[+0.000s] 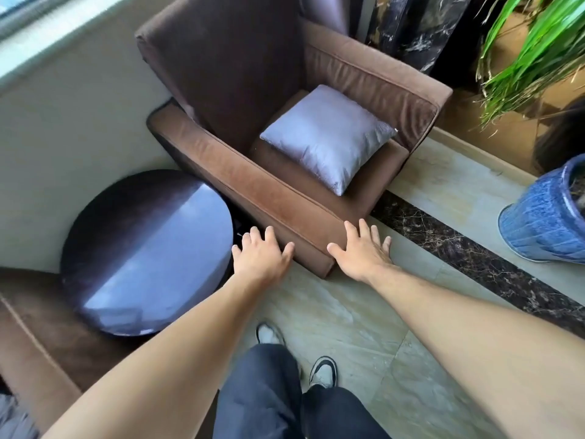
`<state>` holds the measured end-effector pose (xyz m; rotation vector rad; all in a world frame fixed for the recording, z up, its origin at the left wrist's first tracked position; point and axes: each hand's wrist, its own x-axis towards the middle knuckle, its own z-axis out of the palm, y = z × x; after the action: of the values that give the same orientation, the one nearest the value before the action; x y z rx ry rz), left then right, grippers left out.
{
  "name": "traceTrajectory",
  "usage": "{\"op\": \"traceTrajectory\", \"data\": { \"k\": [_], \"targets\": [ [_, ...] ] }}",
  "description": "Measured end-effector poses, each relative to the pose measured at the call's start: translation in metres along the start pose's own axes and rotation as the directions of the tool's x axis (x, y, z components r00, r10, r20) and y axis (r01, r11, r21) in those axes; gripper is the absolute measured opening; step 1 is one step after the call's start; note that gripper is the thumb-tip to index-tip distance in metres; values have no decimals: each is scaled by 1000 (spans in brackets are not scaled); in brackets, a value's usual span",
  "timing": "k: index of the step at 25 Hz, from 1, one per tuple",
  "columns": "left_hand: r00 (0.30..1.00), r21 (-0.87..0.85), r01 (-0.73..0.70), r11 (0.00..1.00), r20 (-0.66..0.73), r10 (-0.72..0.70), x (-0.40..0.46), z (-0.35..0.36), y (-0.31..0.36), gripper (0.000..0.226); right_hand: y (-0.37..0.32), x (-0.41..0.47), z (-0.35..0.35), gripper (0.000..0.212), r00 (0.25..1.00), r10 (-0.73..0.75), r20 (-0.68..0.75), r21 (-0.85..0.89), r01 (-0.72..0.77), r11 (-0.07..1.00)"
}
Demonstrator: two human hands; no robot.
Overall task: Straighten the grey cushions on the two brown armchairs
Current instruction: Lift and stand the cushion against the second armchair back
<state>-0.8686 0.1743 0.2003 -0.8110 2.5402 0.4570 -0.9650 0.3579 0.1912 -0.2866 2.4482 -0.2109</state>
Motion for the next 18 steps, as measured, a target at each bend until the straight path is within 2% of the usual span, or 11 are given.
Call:
{"op": "traceTrajectory", "data": {
  "k": [6,9,13,18],
  "targets": [
    [992,0,-42,999,116,42,133,-14,25,67,-17,109,-32,78,997,56,58,5,-56,998],
    [980,-23,-47,999,191,51,202,-29,32,63,-28,160,-50,77,980,176,97,44,-181,983],
    [970,-6,-28,1000,243,29,264,-59,31,57,-54,212,-91,73,937,315,149,304,-346,888],
    [969,-34,36,999,246,-27,347,-83,44,50,-63,283,-130,64,951,276,142,422,-310,852]
  ]
}}
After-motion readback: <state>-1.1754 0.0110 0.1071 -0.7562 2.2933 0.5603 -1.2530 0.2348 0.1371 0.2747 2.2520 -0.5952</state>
